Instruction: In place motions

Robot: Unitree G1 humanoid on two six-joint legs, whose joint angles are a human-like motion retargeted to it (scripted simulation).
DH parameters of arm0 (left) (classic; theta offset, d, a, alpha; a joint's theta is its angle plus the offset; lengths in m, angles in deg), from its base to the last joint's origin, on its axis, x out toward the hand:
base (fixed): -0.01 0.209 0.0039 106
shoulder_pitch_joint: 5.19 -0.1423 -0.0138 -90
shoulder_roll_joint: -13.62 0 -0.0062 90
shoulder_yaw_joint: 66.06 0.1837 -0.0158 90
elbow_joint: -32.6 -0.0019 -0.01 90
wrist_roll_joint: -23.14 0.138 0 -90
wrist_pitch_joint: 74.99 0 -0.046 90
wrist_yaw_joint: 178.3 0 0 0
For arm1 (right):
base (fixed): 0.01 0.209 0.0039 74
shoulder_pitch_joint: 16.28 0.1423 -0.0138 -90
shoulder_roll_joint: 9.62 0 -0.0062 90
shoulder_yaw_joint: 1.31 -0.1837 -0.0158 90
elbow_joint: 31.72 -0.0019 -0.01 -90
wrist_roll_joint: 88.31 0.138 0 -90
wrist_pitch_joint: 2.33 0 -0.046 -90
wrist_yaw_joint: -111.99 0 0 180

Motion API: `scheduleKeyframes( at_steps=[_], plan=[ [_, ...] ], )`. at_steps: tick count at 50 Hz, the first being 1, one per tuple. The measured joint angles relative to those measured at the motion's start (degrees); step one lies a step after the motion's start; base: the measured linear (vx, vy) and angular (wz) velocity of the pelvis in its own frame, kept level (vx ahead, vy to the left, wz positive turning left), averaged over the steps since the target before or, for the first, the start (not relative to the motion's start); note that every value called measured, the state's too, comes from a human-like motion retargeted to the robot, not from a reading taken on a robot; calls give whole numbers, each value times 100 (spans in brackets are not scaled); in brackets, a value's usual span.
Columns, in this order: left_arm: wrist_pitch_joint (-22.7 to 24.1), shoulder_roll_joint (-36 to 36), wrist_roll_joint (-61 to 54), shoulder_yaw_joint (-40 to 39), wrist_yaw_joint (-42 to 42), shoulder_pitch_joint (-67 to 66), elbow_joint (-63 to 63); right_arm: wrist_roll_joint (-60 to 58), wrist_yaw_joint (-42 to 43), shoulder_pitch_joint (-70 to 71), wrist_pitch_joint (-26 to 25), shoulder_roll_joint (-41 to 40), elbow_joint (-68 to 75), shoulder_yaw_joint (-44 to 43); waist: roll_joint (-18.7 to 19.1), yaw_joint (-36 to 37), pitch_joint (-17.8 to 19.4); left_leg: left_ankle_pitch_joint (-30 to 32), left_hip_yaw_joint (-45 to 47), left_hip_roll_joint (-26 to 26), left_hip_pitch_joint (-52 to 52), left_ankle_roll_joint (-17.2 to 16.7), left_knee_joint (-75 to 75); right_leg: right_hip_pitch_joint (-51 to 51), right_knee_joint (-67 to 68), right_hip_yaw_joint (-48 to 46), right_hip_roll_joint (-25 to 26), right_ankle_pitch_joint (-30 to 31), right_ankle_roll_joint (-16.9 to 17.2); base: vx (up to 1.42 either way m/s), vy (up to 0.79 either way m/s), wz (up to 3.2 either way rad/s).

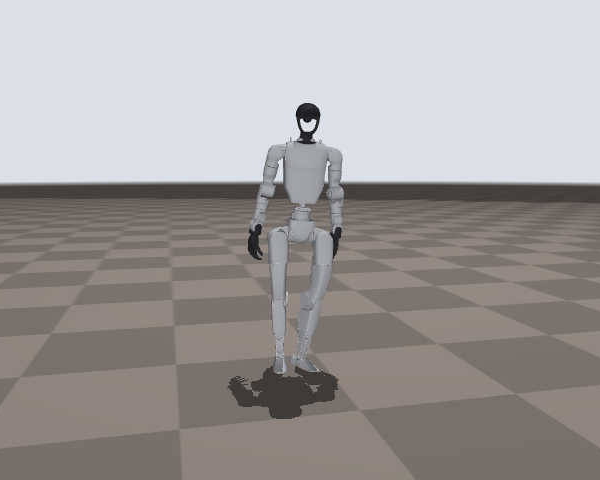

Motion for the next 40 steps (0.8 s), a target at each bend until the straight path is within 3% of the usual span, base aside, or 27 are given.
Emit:
scheduleKeyframes(
  at_steps=[40],
  plan=[
    [-55,-49,79,-154,98,-163,-273,-102,-154,63,9,-119,46,90,180,-59,-487,-21,-32,3,112,-80,-64,55,73,-7,54,-132,-69,2,6,1]
  ],
)
